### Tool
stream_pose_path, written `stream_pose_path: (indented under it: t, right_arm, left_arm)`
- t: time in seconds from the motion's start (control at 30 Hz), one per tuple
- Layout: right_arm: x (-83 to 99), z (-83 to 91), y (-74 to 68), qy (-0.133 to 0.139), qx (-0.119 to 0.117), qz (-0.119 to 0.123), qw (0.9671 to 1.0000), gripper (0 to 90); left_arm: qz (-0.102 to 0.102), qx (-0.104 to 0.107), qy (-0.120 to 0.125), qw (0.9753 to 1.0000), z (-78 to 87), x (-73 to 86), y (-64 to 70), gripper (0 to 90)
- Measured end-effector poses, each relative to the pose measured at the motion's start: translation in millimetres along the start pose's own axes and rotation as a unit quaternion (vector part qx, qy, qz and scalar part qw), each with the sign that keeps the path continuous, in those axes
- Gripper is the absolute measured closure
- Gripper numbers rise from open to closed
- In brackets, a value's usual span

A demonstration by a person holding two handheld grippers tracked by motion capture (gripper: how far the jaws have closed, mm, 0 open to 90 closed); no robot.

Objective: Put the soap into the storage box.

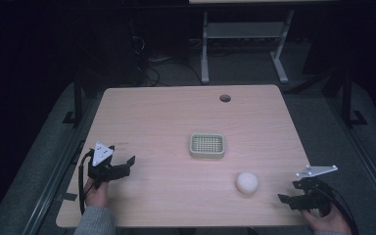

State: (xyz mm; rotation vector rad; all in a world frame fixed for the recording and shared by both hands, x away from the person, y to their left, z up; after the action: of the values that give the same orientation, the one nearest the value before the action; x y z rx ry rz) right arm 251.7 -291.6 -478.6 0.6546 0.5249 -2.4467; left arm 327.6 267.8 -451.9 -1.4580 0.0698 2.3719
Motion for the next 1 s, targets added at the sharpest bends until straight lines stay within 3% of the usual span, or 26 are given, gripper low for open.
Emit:
stream_pose_path:
  t: [0.37,0.47,1.0]
  right_arm:
    - [-6.9,-3.6,-7.0,-0.004,-0.005,0.018,0.9998,21.4]
    - [-7.9,-4.3,-8.0,-0.008,-0.007,0.018,0.9998,21.4]
    - [-20.4,-4.1,-15.0,-0.036,-0.009,0.037,0.9986,20.5]
  left_arm:
    - [-0.005,0.000,-0.001,1.0000,0.4,0.6,0.0,14.8]
    - [0.002,0.002,0.002,1.0000,-0.3,0.2,0.1,14.8]
    - [-0.003,0.003,0.001,1.0000,0.1,0.2,2.2,14.9]
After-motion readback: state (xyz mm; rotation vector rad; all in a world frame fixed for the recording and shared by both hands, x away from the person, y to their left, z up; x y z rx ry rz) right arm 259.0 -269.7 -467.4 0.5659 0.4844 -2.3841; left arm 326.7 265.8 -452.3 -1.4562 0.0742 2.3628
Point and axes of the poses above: each handheld gripper's, and its own axes: z roughly backward along the jaws, x roughly out of its underside, y roughly to its right, the point moved 4 cm from there along -z, roughly forward along the jaws, and after that the axes turned 8 degrees about -x, right-handed, at the moved point
